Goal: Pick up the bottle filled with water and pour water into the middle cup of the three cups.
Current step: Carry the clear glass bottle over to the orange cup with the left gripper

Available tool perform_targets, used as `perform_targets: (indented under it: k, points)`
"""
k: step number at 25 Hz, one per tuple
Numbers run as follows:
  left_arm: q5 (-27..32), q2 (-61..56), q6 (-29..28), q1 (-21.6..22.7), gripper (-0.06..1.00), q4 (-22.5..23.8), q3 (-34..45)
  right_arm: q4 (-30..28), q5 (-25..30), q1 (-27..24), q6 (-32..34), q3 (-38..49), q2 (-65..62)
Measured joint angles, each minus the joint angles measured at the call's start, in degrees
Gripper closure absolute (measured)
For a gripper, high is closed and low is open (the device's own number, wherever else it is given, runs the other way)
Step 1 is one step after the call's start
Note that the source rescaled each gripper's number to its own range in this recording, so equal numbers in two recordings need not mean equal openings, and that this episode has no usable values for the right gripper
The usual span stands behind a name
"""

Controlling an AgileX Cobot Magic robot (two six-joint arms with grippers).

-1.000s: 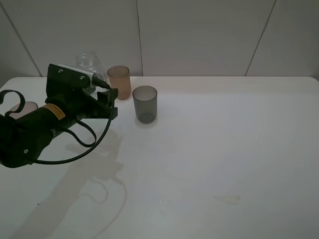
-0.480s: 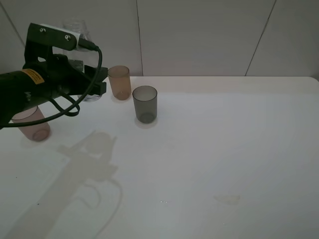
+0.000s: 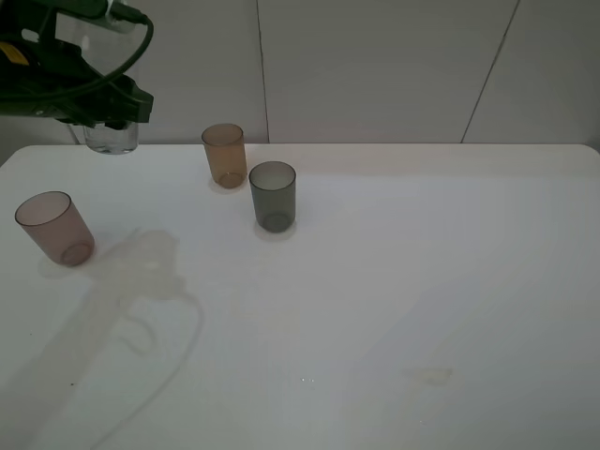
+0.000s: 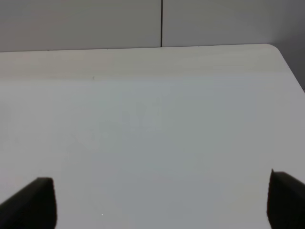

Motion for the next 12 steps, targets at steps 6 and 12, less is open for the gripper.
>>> perform_targets:
  k: [6, 12]
  points:
    - [6.1, 0.0, 0.3, 3.7, 0.93, 4.5, -4.2, 0.0, 0.0, 0.0, 0.0, 0.0, 0.0]
    - [8.2, 0.3, 0.9, 4.2, 0.93, 8.6, -4.9, 0.0, 0.0, 0.0, 0.0, 0.0, 0.0]
